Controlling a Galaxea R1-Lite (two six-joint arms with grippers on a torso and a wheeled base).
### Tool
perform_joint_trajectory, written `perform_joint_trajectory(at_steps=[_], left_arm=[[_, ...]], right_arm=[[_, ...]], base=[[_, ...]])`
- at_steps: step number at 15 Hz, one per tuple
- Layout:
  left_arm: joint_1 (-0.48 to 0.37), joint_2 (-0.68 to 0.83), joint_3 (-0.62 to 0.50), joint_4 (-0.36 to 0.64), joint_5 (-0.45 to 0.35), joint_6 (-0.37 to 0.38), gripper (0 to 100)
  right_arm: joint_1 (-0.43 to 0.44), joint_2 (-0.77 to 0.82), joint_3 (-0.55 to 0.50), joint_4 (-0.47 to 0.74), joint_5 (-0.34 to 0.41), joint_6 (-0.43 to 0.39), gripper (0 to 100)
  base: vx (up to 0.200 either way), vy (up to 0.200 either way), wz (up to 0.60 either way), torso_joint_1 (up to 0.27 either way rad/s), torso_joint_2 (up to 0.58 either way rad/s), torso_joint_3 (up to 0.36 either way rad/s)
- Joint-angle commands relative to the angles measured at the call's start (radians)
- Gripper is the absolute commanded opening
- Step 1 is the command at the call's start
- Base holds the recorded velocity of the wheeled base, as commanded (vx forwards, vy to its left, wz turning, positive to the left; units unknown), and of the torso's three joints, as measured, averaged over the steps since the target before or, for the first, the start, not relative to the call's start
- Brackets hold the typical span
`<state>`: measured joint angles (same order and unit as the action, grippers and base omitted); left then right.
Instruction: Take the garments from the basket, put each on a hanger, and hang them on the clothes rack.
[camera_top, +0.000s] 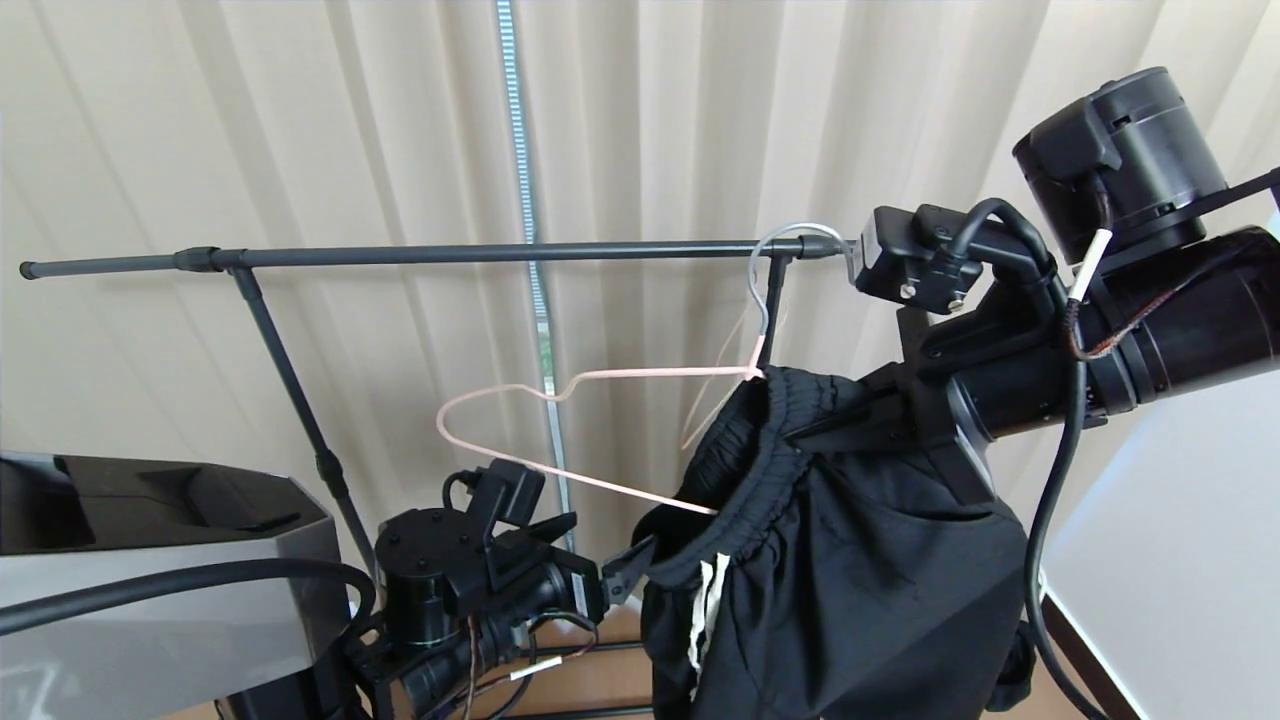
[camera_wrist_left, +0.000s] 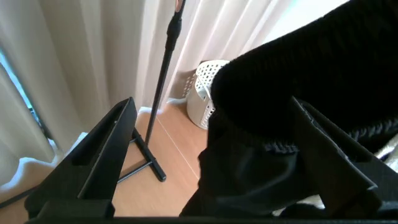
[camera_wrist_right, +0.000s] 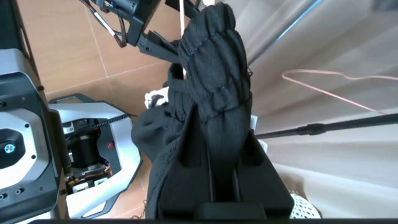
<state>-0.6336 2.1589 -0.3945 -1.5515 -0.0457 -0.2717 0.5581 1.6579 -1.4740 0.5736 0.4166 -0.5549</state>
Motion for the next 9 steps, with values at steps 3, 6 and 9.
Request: perform_joint_trajectory(at_steps=[3, 6, 9], left_arm=[[-0.034, 0.039, 0.008, -0.012, 0.0, 0.003, 100], [-0.06, 0.045, 0.026, -0.019, -0.002, 0.005, 100], [-0.074, 0.055, 0.042, -0.019, -0.002, 0.005, 100]], right_arm=[[0.028, -0.026, 0.001, -0.001, 0.01, 0.001, 0], [0.039, -0.046, 0.001, -0.001, 0.014, 0.003, 0], [0.059, -0.07, 0.029, -0.017, 0.034, 0.004, 0]], base=[[0.0, 0.0, 0.0, 0.0, 0.0, 0.0], [0.0, 0.0, 0.0, 0.0, 0.0, 0.0], [0.0, 0.0, 0.0, 0.0, 0.0, 0.0]])
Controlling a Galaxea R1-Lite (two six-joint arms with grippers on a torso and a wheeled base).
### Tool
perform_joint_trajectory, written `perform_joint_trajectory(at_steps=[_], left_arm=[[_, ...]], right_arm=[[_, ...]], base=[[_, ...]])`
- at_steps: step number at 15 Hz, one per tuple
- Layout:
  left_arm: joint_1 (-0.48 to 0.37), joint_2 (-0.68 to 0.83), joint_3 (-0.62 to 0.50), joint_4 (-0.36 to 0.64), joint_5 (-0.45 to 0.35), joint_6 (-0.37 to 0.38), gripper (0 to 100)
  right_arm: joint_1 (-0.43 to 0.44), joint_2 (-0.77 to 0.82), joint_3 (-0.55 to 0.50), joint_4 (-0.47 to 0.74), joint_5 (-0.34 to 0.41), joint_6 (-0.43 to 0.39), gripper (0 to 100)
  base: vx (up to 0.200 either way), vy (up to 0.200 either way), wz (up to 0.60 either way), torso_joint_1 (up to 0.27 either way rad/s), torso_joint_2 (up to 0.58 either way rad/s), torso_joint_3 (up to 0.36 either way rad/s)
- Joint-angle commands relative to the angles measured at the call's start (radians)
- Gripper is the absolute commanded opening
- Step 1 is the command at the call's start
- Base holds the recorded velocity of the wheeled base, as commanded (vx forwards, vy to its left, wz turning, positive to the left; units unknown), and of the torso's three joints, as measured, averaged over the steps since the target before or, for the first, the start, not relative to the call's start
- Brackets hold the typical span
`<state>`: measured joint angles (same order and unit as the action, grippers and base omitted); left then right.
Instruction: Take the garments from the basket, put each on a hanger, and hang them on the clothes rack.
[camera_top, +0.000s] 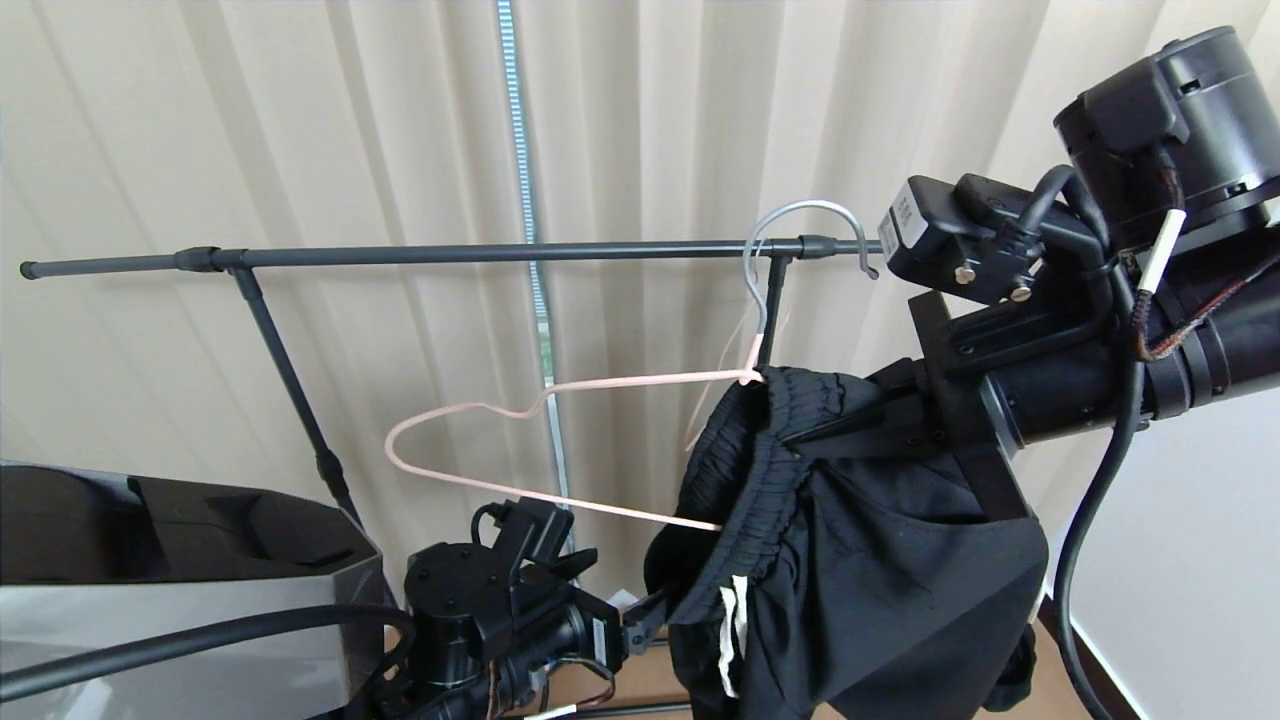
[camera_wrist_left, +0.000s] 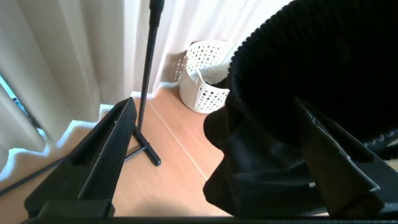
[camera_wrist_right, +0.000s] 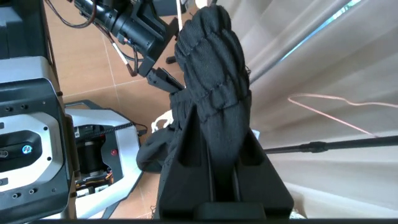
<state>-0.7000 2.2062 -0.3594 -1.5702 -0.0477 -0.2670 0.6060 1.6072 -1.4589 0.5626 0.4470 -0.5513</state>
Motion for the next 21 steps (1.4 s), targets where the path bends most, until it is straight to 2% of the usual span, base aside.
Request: perform_joint_trajectory(at_steps=[1, 4, 5, 8, 12, 13, 16, 21], left_arm=[[-0.007, 0.007, 0.008, -0.001, -0.001, -0.001, 100], [-0.016, 0.035, 0.01, -0.001, -0.001, -0.001, 100], [-0.018, 0.035, 0.007, -0.001, -0.001, -0.001, 0], [-0.018, 0.029, 0.007, -0.001, 0.0, -0.001, 0], [0.027, -0.034, 0.01, -0.001, 0.0, 0.008, 0], [0.043, -0.043, 0.01, -0.001, 0.0, 0.023, 0], [0.086, -0.043, -0.001, -0.001, -0.003, 0.037, 0], [0.145, -0.039, -0.026, -0.001, -0.006, 0.049, 0]], right_arm=[[0.012, -0.023, 0.019, -0.012, 0.004, -0.001, 0], [0.023, -0.033, 0.046, -0.039, 0.006, 0.001, 0], [0.023, -0.033, 0.046, -0.039, 0.006, 0.001, 0], [0.0, -0.033, 0.069, -0.047, 0.006, 0.001, 0], [-0.12, -0.032, 0.144, -0.105, 0.019, 0.007, 0], [-0.157, -0.035, 0.196, -0.141, 0.053, 0.007, 0], [-0.216, -0.052, 0.322, -0.247, 0.059, 0.007, 0], [-0.253, -0.104, 0.555, -0.421, 0.087, 0.007, 0]], base=[[0.0, 0.0, 0.0, 0.0, 0.0, 0.0], [0.0, 0.0, 0.0, 0.0, 0.0, 0.0], [0.0, 0.0, 0.0, 0.0, 0.0, 0.0], [0.0, 0.0, 0.0, 0.0, 0.0, 0.0], [0.0, 0.0, 0.0, 0.0, 0.0, 0.0], [0.0, 0.0, 0.0, 0.0, 0.0, 0.0], [0.0, 0.0, 0.0, 0.0, 0.0, 0.0], [0.0, 0.0, 0.0, 0.0, 0.0, 0.0]])
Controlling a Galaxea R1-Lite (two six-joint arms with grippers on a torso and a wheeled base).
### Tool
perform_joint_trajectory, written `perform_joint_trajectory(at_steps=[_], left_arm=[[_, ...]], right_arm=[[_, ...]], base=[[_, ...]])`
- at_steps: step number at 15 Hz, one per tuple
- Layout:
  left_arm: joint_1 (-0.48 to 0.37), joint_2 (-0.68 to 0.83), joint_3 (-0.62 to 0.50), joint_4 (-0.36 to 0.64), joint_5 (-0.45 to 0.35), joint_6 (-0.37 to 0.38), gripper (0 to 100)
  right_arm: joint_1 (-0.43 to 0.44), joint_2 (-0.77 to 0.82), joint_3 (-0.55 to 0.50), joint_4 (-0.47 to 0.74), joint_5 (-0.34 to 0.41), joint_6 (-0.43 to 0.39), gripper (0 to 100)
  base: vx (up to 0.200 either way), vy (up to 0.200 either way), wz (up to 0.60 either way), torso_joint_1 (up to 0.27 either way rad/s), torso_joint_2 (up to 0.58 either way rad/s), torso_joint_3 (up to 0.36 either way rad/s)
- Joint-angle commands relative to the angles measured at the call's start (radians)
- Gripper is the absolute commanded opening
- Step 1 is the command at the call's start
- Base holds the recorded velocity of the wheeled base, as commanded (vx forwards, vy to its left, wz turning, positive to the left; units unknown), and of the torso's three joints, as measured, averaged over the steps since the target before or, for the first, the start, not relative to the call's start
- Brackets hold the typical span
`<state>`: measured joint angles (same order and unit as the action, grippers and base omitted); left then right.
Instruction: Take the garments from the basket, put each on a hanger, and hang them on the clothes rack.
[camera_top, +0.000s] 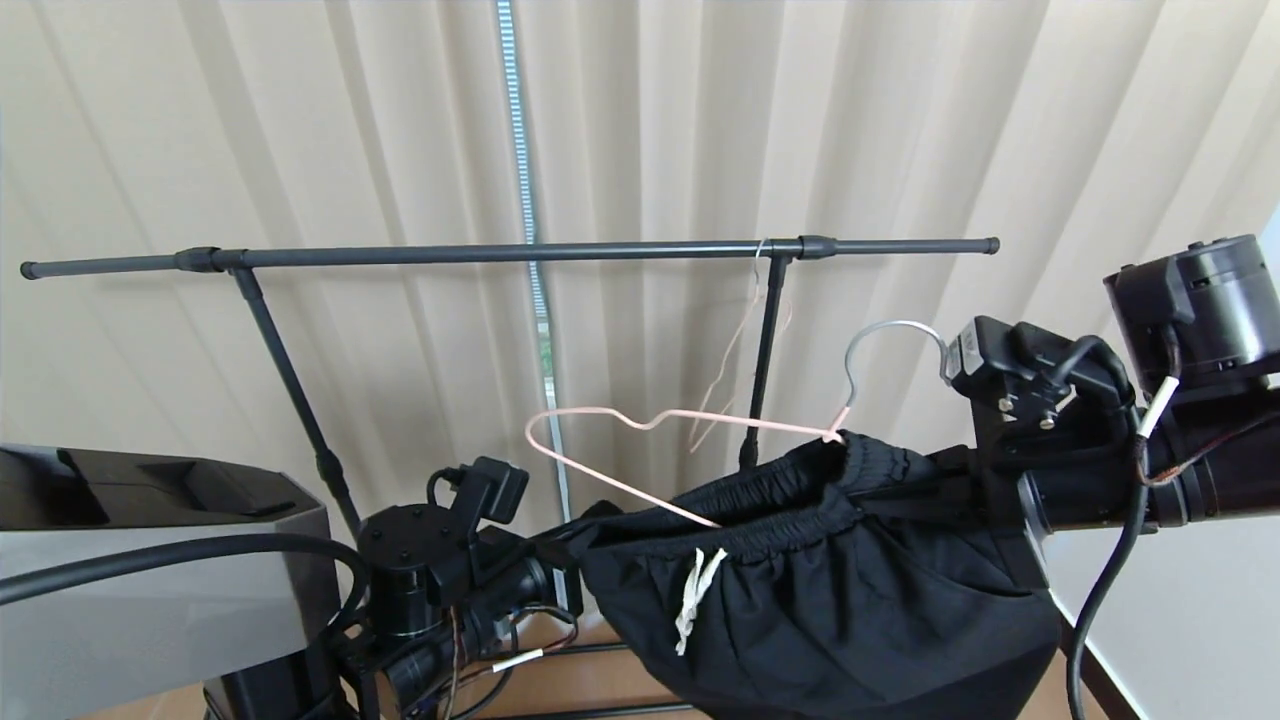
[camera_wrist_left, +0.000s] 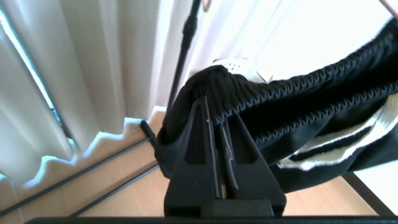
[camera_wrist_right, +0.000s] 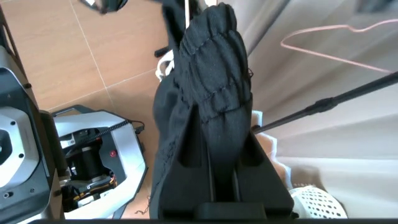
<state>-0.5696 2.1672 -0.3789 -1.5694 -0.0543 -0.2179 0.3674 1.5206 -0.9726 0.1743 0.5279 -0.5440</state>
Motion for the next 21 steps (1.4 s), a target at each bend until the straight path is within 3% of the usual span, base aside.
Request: perform_joint_trajectory(at_steps=[1, 9, 21], left_arm=[[0.019, 0.0, -0.008, -0.001, 0.001, 0.0, 0], [0.082, 0.011, -0.043, -0.001, -0.003, 0.009, 0], [0.116, -0.009, -0.064, 0.014, -0.004, 0.009, 0]], right_arm=[[-0.015, -0.016, 0.083, -0.052, 0.004, -0.001, 0], [-0.015, -0.023, 0.13, -0.062, -0.012, -0.005, 0], [0.034, -0.007, 0.166, -0.062, -0.213, -0.013, 0]], base=[[0.0, 0.0, 0.0, 0.0, 0.0, 0.0], [0.0, 0.0, 0.0, 0.0, 0.0, 0.0], [0.0, 0.0, 0.0, 0.0, 0.0, 0.0]])
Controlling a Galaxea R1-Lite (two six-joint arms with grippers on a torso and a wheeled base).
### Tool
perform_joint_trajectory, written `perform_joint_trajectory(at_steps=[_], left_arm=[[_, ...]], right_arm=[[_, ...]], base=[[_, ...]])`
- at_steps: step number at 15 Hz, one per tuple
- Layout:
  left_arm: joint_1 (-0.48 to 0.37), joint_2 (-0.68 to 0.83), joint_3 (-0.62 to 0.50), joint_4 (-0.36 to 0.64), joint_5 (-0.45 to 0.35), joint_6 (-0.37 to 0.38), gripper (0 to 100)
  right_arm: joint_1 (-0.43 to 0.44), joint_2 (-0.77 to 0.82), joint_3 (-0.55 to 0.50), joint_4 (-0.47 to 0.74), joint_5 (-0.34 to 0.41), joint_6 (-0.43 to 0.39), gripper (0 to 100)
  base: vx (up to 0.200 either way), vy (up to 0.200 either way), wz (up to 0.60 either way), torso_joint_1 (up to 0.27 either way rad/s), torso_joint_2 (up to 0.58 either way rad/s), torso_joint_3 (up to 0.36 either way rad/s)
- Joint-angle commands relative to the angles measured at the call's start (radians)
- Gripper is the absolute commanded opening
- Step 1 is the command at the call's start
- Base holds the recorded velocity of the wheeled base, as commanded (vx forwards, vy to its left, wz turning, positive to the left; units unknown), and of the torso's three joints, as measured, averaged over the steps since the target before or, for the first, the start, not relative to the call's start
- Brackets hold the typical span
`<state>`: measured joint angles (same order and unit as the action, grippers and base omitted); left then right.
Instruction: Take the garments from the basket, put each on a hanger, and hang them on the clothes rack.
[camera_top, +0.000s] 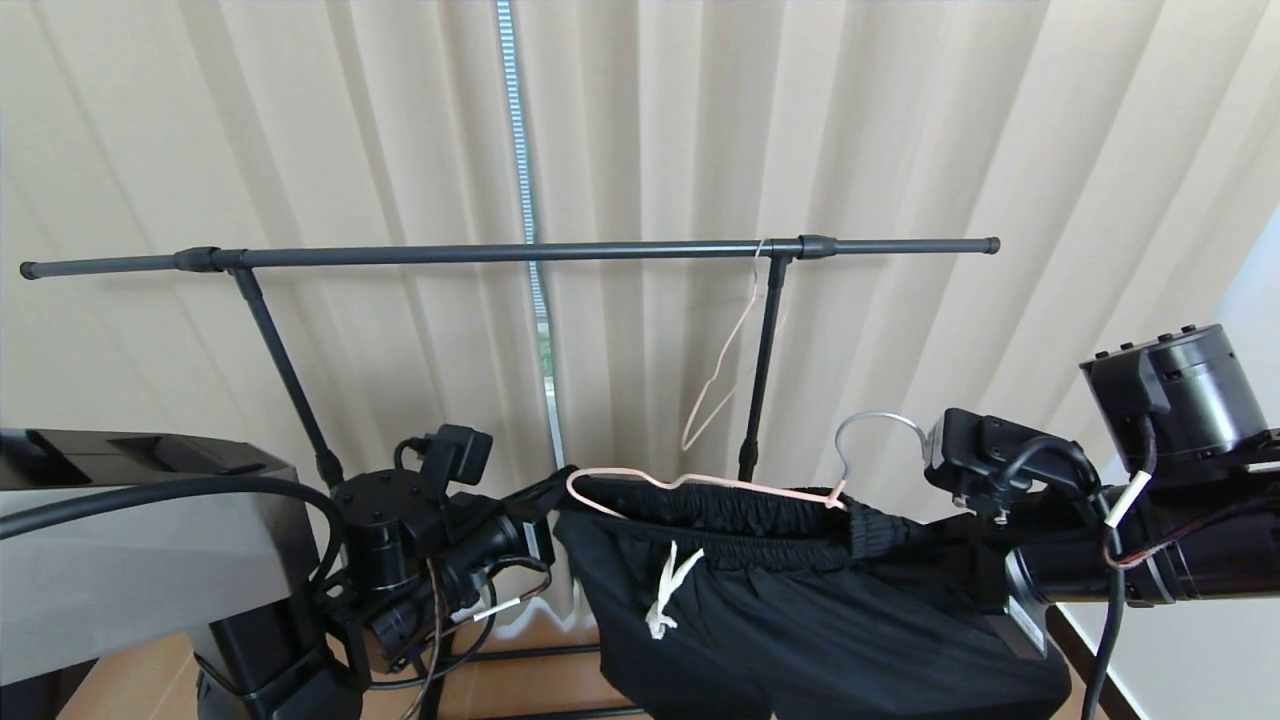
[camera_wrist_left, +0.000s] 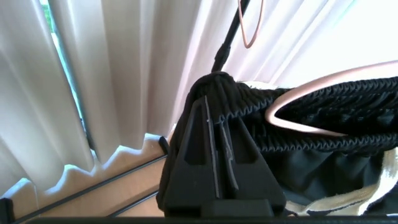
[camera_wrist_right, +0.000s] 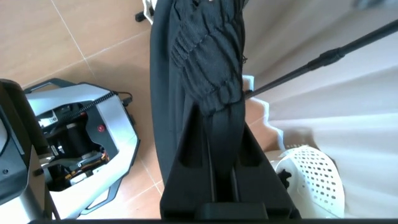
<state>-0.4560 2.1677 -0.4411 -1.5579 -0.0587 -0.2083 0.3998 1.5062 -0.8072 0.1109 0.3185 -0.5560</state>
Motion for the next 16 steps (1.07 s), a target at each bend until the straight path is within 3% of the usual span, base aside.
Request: perform_joint_trajectory(at_steps=[1, 11, 13, 16], left_arm=[[0.003, -0.012, -0.002, 0.013, 0.0, 0.0, 0], [0.003, -0.046, 0.008, 0.019, 0.0, 0.001, 0], [0.003, -0.048, 0.012, 0.019, 0.0, 0.032, 0], [-0.003, -0.111, -0.007, 0.145, 0.0, 0.063, 0]], right_arm=[[0.004, 0.017, 0.0, 0.001, -0.019, -0.001, 0], [0.008, 0.138, 0.01, -0.06, -0.09, 0.001, 0], [0.008, 0.141, 0.006, -0.062, -0.101, 0.001, 0], [0.004, 0.143, 0.006, -0.077, -0.119, 0.001, 0]], base=[[0.0, 0.0, 0.0, 0.0, 0.0, 0.0], [0.0, 0.0, 0.0, 0.0, 0.0, 0.0], [0.0, 0.0, 0.0, 0.0, 0.0, 0.0], [0.0, 0.0, 0.0, 0.0, 0.0, 0.0]])
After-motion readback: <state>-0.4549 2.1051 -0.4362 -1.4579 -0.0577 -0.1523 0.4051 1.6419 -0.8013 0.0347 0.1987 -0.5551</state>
